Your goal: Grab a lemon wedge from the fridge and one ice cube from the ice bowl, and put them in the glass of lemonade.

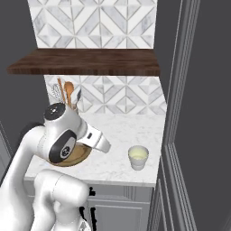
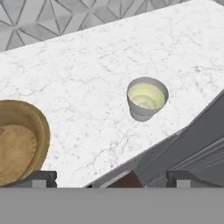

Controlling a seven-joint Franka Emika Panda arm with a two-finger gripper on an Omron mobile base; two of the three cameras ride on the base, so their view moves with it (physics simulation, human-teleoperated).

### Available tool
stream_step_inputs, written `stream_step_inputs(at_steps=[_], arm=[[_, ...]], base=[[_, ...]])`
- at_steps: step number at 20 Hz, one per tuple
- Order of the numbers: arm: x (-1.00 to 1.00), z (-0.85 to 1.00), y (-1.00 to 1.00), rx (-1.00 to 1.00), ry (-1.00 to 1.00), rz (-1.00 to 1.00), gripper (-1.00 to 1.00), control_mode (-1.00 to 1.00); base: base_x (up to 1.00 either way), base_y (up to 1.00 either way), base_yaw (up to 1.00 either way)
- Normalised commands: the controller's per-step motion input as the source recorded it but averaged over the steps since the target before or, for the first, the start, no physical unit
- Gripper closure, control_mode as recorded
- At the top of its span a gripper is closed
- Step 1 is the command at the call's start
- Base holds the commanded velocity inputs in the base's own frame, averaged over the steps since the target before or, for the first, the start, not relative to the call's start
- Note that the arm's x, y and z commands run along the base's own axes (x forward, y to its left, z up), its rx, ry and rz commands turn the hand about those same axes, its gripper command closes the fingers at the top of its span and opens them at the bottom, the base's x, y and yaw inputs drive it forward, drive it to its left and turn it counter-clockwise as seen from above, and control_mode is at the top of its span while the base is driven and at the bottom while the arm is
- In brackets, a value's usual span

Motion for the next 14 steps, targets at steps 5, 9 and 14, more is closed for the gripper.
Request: stream_step_inputs(at_steps=[5,9,14], arm=[[-0.72,0.24,0.4,0.02,-0.09,0.05,-1.0,-1.0],[-0.48,0.42,0.61,0.0,-0.07,0.12,-1.0,-1.0],[-0.38,-0.02,0.4,-0.02,0.0,0.12,-1.0,-1.0]], base=[[0.0,0.0,0.0],[0.0,0.0,0.0],[0.0,0.0,0.0]])
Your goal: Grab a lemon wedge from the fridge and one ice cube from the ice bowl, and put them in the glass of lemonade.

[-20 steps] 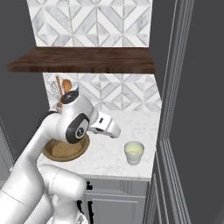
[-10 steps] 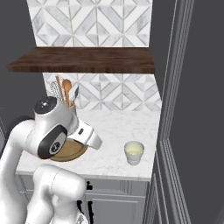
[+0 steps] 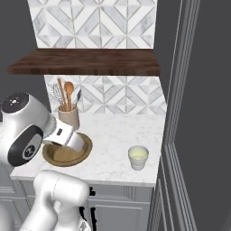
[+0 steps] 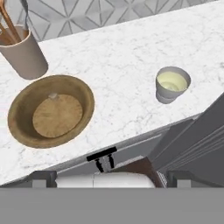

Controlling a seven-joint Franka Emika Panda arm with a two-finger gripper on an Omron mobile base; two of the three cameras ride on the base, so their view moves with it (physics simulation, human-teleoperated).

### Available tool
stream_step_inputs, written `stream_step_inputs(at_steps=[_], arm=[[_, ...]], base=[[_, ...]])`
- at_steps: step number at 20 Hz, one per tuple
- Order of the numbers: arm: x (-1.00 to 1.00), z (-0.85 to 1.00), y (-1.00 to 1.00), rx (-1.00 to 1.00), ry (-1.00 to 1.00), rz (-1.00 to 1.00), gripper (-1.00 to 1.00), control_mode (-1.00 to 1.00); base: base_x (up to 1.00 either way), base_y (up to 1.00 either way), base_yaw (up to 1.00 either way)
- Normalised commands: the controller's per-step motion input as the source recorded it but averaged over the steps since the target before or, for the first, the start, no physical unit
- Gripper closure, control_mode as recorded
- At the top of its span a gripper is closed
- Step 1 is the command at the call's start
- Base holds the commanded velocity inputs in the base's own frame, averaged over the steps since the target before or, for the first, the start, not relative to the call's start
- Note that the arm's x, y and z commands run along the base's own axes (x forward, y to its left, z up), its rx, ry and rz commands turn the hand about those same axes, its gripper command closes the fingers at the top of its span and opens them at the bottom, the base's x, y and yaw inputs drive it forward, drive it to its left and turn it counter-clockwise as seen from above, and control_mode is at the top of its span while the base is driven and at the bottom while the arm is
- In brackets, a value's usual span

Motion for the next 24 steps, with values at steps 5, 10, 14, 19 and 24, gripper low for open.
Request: stream_step_inputs(at_steps=[5,10,14,19,24], arm=[[-0.52,-0.2,0.03,0.0,-0.04,0.02,-1.0,-1.0],[0.0,0.0,0.0,0.0,0.0,0.0,-1.0,1.0],[0.0,0.0,0.0,0.0,0.0,0.0,-1.0,1.0],[0.0,0.0,0.0,0.0,0.0,0.0,-1.0,1.0],[0.0,0.0,0.0,0.0,0.0,0.0,-1.0,1.0]], base=[[0.0,0.0,0.0],[-0.96,0.04,0.0],[-0.73,0.37,-0.05],[-0.87,0.64,-0.35],[-0.51,0.47,-0.62]])
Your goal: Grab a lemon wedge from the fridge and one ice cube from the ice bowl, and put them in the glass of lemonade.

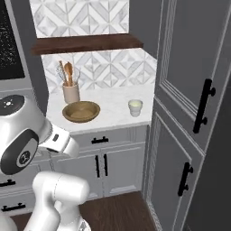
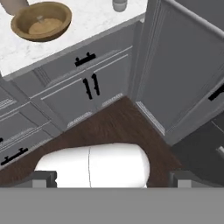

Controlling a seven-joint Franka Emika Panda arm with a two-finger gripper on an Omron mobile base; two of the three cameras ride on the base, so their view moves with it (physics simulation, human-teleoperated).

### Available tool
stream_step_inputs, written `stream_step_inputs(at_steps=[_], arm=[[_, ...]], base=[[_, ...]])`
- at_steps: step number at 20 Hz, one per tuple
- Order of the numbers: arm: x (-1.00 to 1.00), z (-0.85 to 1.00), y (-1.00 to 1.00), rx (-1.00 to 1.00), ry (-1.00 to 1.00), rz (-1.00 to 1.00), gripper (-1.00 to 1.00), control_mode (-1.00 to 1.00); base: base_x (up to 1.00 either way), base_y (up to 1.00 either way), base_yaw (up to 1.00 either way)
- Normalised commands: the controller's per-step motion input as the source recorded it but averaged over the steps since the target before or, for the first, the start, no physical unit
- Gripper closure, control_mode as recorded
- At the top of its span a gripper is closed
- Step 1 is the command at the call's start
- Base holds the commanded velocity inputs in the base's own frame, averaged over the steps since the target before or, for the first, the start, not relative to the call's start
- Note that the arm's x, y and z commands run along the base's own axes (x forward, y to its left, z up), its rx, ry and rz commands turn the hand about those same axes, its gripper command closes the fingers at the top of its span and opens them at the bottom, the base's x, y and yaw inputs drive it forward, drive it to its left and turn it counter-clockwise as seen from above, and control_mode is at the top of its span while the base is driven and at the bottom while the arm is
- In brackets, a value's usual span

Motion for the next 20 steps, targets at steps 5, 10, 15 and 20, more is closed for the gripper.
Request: stream_step_inputs(at_steps=[5,10,15,20], arm=[[0.0,0.0,0.0,0.0,0.0,0.0,-1.0,1.0],[0.0,0.0,0.0,0.0,0.0,0.0,-1.0,1.0],[0.0,0.0,0.0,0.0,0.0,0.0,-1.0,1.0],[0.0,0.0,0.0,0.0,0.0,0.0,-1.0,1.0]], base=[[-0.6,-0.07,-0.59],[-0.56,-0.15,-0.55],[-0.32,0.0,-0.59],[-0.07,0.0,-0.59]])
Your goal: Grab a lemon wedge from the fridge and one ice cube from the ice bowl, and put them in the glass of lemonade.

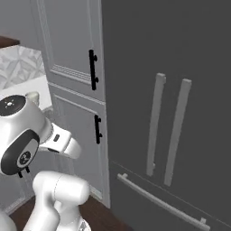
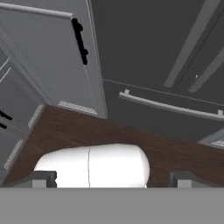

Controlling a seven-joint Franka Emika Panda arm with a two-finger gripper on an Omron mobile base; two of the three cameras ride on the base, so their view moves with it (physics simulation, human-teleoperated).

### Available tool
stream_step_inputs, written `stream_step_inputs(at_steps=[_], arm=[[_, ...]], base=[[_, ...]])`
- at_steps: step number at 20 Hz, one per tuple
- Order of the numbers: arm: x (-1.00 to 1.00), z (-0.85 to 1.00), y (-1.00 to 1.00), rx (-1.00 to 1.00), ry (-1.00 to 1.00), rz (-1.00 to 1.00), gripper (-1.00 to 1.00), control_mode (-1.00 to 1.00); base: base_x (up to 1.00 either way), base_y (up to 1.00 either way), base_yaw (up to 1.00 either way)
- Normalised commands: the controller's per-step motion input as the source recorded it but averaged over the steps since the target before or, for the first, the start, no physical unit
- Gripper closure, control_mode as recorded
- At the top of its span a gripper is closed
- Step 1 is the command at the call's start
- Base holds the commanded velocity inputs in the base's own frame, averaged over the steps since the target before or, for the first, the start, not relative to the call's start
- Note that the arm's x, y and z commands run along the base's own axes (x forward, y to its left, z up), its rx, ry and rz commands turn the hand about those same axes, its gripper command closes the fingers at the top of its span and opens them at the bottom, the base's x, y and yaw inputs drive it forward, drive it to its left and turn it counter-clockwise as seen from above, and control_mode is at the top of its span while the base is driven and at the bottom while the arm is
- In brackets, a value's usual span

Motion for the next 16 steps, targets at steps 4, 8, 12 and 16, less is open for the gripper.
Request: stream_step_inputs(at_steps=[4,8,12,16], arm=[[0.0,0.0,0.0,0.0,0.0,0.0,-1.0,1.0],[0.0,0.0,0.0,0.0,0.0,0.0,-1.0,1.0],[0.0,0.0,0.0,0.0,0.0,0.0,-1.0,1.0],[0.0,0.0,0.0,0.0,0.0,0.0,-1.0,1.0]], base=[[-0.08,-0.16,-0.55],[-0.23,-0.2,-0.52],[-0.26,-0.11,-0.41],[-0.29,-0.13,-0.35]])
